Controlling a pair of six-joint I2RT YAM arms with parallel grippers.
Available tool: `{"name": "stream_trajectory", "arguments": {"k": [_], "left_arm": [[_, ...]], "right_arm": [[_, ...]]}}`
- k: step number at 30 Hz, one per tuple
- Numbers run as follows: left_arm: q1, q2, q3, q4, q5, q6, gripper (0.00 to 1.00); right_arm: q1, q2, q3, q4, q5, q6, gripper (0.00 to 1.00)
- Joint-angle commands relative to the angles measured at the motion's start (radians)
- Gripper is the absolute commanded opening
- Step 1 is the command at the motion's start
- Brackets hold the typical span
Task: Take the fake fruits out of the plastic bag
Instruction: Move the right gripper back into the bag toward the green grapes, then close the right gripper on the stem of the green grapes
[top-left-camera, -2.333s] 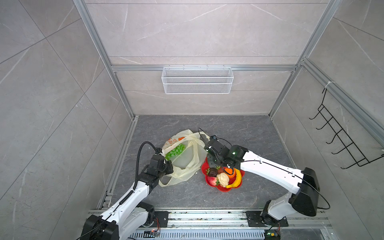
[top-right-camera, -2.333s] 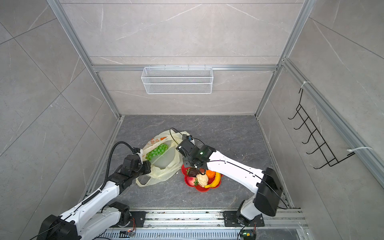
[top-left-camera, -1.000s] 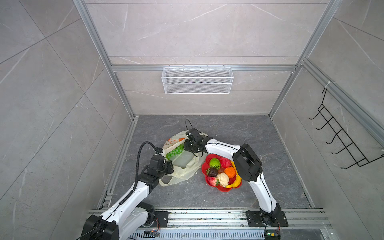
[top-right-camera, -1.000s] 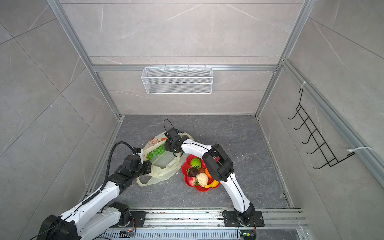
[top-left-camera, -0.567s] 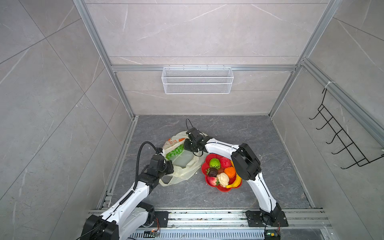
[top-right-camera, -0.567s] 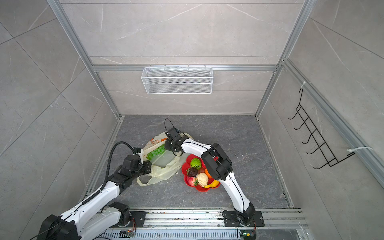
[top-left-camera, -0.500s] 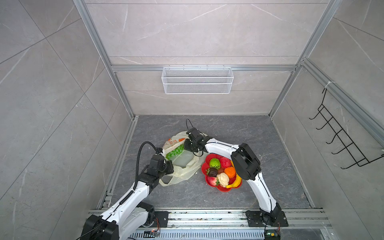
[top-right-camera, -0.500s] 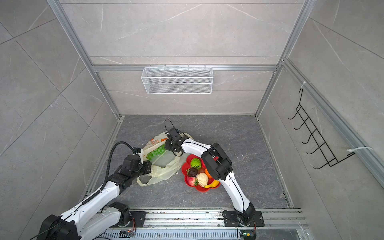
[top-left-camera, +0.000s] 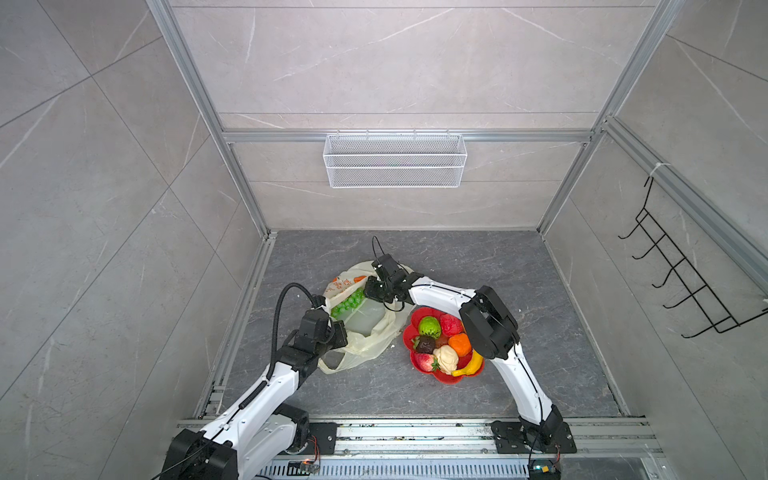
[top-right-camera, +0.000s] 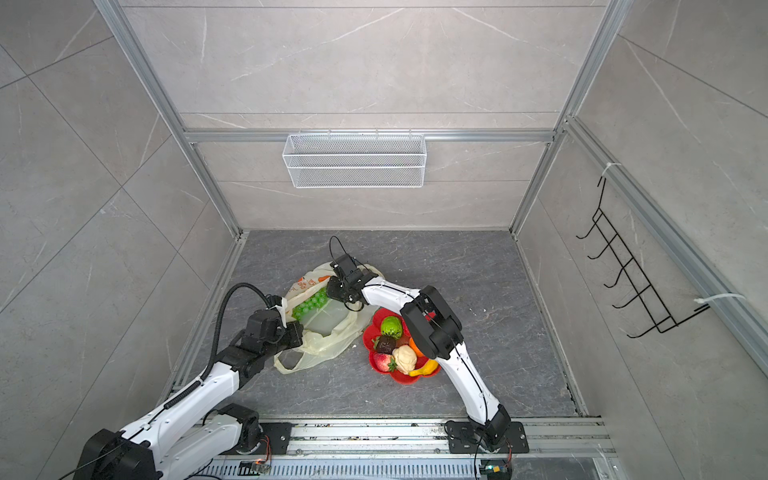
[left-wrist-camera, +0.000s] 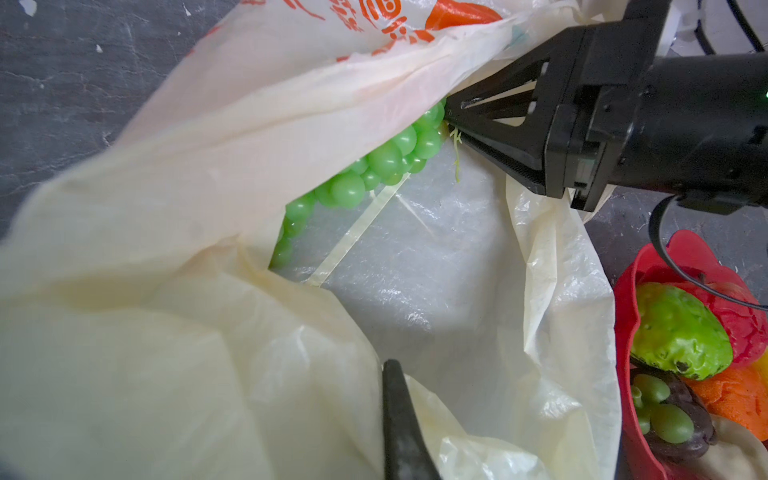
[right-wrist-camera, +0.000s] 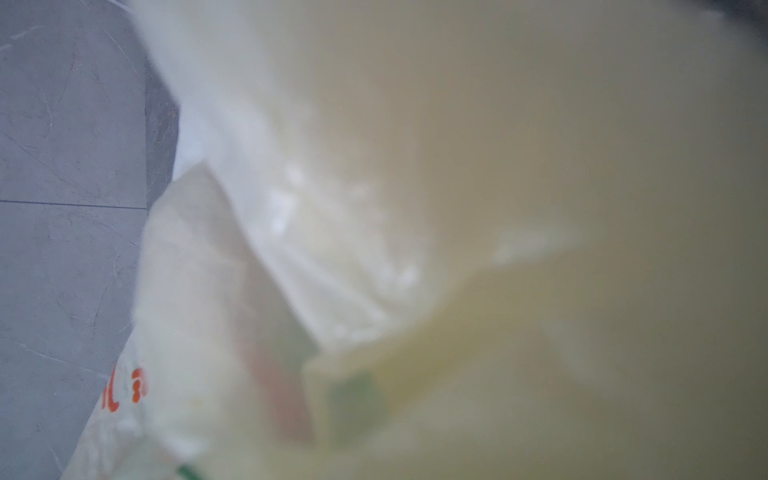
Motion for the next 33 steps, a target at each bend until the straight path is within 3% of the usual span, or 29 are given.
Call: {"name": "stream_trajectory", "arguments": {"k": [1,11,25,33], "left_arm": [[-0.003,0.002,0.002,0.030,0.008,0.020,0.00],[-0.003,0.003,0.005,0.030,0.005,0.019,0.00],[-0.003,0.002,0.007,0.020,-0.012,0.014,0.00],[-0.003,-0.031,-0.004,0.014,-0.033,0.004,0.00]], "right_arm": [[-0.001,0.030,0.028,0.016,-0.029,-0.004,0.13],[0.001,-0.037,-0.019,0.049,-0.030,-0.023,0.00],[0.075,-0.159,-0.042,-0.081,0.144,-0.204,0.00],[0.111,-0.284,-0.139,-0.102,0.210,-0.274,0.00]]}}
